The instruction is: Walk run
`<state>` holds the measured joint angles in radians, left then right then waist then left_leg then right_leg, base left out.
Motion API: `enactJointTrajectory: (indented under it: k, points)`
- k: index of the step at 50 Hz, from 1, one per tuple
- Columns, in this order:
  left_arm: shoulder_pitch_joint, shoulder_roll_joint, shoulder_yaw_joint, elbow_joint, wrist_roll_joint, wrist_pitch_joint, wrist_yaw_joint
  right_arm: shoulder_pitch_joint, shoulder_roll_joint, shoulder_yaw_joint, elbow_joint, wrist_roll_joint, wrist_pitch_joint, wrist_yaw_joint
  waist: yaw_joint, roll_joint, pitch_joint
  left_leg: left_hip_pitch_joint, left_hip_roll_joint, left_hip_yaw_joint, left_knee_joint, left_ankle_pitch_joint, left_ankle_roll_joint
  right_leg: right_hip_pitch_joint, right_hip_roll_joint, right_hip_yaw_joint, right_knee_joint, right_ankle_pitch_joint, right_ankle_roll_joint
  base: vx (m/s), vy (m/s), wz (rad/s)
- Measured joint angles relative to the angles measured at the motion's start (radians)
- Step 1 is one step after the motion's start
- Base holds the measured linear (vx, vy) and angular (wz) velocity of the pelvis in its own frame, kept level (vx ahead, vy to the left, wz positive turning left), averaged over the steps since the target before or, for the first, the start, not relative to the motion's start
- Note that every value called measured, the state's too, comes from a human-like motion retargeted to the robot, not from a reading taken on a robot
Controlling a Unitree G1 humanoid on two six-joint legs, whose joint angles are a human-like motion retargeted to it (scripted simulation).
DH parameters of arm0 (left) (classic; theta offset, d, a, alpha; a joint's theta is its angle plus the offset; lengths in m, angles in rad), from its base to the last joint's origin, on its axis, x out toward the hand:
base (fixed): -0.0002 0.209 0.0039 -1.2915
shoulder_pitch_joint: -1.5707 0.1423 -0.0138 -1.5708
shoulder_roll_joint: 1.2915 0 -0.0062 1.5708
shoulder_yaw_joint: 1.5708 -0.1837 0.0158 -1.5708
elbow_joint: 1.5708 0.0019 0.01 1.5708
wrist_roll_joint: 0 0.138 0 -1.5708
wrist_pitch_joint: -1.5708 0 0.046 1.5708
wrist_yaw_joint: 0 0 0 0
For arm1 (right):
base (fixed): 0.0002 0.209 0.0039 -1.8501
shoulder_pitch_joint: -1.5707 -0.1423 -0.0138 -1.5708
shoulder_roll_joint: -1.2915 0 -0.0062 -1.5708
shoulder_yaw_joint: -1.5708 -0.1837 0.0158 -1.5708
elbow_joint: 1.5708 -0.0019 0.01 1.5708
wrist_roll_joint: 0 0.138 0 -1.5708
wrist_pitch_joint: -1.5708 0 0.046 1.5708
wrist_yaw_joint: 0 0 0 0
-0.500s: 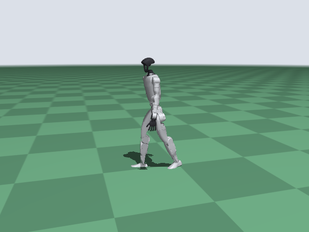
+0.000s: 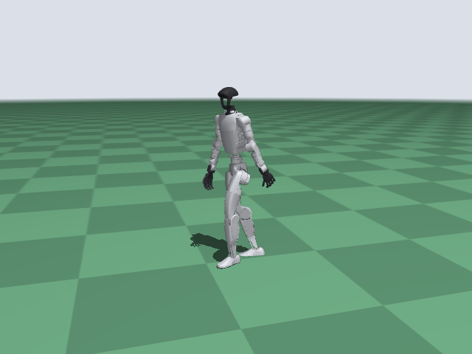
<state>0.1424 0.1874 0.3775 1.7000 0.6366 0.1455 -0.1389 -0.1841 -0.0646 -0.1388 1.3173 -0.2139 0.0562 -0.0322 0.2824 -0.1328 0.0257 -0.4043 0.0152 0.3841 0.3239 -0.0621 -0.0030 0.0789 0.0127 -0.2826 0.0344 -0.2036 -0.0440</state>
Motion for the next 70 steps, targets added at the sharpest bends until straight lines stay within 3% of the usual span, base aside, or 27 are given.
enactJointTrajectory:
  k: [3,7,10,13,17,20,25,30,34,39,42,45,47,50,53,55,58,65,70]
  points:
    - [-0.022,-0.011,-0.012,0.000,0.028,-0.005,-0.026,-0.018,-0.005,-0.001,-0.015,0.014,-0.011,0.015,0.031,0.010,0.000,-0.062,-0.026,-0.059,-0.121,0.007,-0.008,0.052,0.006,-0.006,-0.014,-0.015,0.027,0.71,0.05,-0.41]
    - [-0.051,-0.021,-0.032,-0.019,0.054,-0.008,-0.054,-0.017,0.000,-0.015,-0.001,-0.001,-0.014,0.033,0.054,0.012,-0.011,-0.087,-0.044,-0.097,-0.115,0.045,0.038,0.096,-0.004,0.016,0.006,-0.014,0.071,0.64,0.06,-0.43]
    - [-0.065,-0.025,-0.044,-0.039,0.058,-0.013,-0.052,0.015,0.002,-0.034,0.032,-0.017,-0.022,0.053,0.096,0.013,-0.029,-0.061,-0.017,-0.052,-0.060,0.095,0.069,0.125,-0.031,0.055,0.052,0.046,0.122,0.86,0.17,-0.99]
    - [-0.098,-0.028,-0.049,-0.047,0.026,-0.011,-0.025,0.041,0.008,-0.073,0.109,-0.042,-0.026,0.029,0.079,0.021,-0.053,-0.025,0.011,-0.066,0.003,0.018,0.089,0.110,-0.077,-0.005,0.176,0.241,0.145,0.86,0.16,-0.61]
    - [-0.154,-0.023,-0.100,-0.053,-0.045,-0.018,-0.019,0.075,-0.012,-0.090,0.177,-0.029,-0.004,0.042,0.043,0.094,-0.077,0.084,0.068,-0.068,-0.033,-0.049,0.105,0.007,-0.093,-0.059,0.485,0.464,0.107,0.71,0.19,-0.50]
    - [-0.240,-0.001,-0.123,-0.073,-0.051,-0.020,-0.041,0.089,-0.026,-0.095,0.189,-0.017,0.018,0.053,0.003,0.127,-0.075,0.147,0.093,-0.043,-0.051,-0.098,0.100,-0.154,-0.165,-0.119,0.768,0.368,0.066,0.49,0.14,-0.55]
    - [-0.347,0.033,-0.195,-0.153,-0.029,-0.052,-0.037,0.150,-0.019,-0.131,0.196,-0.017,0.016,0.059,-0.051,0.100,-0.070,0.246,0.016,-0.040,-0.158,-0.098,0.104,-0.376,-0.190,-0.123,0.827,0.255,0.079,0.59,0.09,0.22]
    - [-0.425,0.046,-0.232,-0.280,-0.047,-0.133,-0.062,0.213,-0.002,-0.143,0.224,-0.044,0.028,0.064,-0.130,0.063,-0.061,0.357,-0.068,-0.065,-0.229,-0.134,0.089,-0.519,-0.118,-0.107,0.439,0.194,0.053,0.57,0.00,0.53]
    - [-0.458,0.050,-0.244,-0.336,-0.091,-0.175,-0.071,0.214,0.036,-0.165,0.259,0.018,0.038,0.076,-0.170,0.032,-0.046,0.444,-0.112,-0.088,-0.260,-0.169,0.074,-0.594,-0.051,0.012,0.177,0.178,0.018,0.61,-0.07,0.56]
    - [-0.454,0.020,-0.233,-0.331,-0.087,-0.176,-0.080,0.208,0.065,-0.173,0.268,0.061,0.031,0.096,-0.183,0.038,-0.054,0.516,-0.102,-0.109,-0.253,-0.195,0.026,-0.635,-0.023,0.017,0.124,0.176,-0.032,0.68,-0.11,0.32]
    - [-0.409,0.006,-0.214,-0.299,-0.055,-0.159,-0.097,0.196,0.058,-0.150,0.273,0.043,0.029,0.095,-0.196,0.032,-0.067,0.552,-0.099,-0.100,-0.228,-0.156,-0.017,-0.620,-0.052,-0.037,0.192,0.236,-0.057,0.77,-0.13,0.34]
    - [-0.334,0.003,-0.189,-0.249,0.023,-0.138,-0.113,0.177,0.047,-0.127,0.276,0.010,0.028,0.095,-0.226,0.034,-0.064,0.581,-0.067,-0.067,-0.147,-0.002,-0.071,-0.591,-0.036,0.085,0.251,0.215,-0.071,0.96,-0.21,0.69]
    - [-0.270,0.000,-0.177,-0.185,0.072,-0.115,-0.064,0.168,0.034,-0.096,0.268,0.000,0.023,0.092,-0.226,-0.012,-0.064,0.574,-0.040,0.037,-0.020,0.184,-0.058,-0.514,-0.084,0.103,0.233,0.163,-0.061,0.90,-0.18,0.42]
    - [-0.221,0.013,-0.202,-0.083,0.097,-0.055,0.025,0.155,0.011,-0.067,0.236,-0.015,0.013,0.096,-0.175,-0.083,-0.045,0.490,-0.064,0.055,0.233,0.286,-0.026,-0.404,-0.175,0.035,0.188,0.121,-0.042,0.69,-0.14,0.06]
    - [-0.192,0.031,-0.227,-0.006,0.131,0.000,0.074,0.118,-0.016,-0.042,0.205,-0.031,0.009,0.095,-0.156,-0.121,-0.015,0.385,-0.004,0.117,0.454,0.179,0.046,-0.324,-0.200,0.057,0.158,0.089,-0.030,0.61,-0.14,0.39]
    - [-0.159,0.035,-0.229,0.000,0.167,0.036,0.069,0.081,-0.031,-0.034,0.187,-0.042,0.015,0.085,-0.146,-0.112,-0.006,0.299,0.055,0.135,0.533,0.125,0.073,-0.265,-0.193,-0.008,0.119,0.077,-0.027,0.59,-0.12,0.34]
    - [-0.105,0.032,-0.227,0.000,0.188,0.058,0.045,0.045,-0.042,-0.031,0.146,-0.042,0.007,0.084,-0.111,-0.084,-0.011,0.172,0.068,0.109,0.482,0.070,0.049,-0.194,-0.148,-0.040,0.062,0.065,-0.020,0.57,-0.09,0.03]
    - [-0.046,-0.004,-0.173,0.000,0.157,0.093,0.079,-0.006,-0.037,-0.045,0.044,-0.009,-0.024,0.115,-0.014,0.009,-0.003,0.002,0.011,-0.013,0.033,-0.006,-0.023,-0.041,-0.020,-0.032,0.000,0.010,0.001,0.59,-0.02,-0.22]
    - [-0.068,-0.026,-0.162,0.000,0.171,0.120,0.016,-0.017,-0.029,-0.028,0.039,0.011,-0.037,0.122,0.013,0.021,-0.006,-0.090,-0.021,-0.059,-0.115,-0.003,-0.019,0.048,-0.007,-0.038,-0.018,-0.013,0.050,0.62,0.03,-0.13]
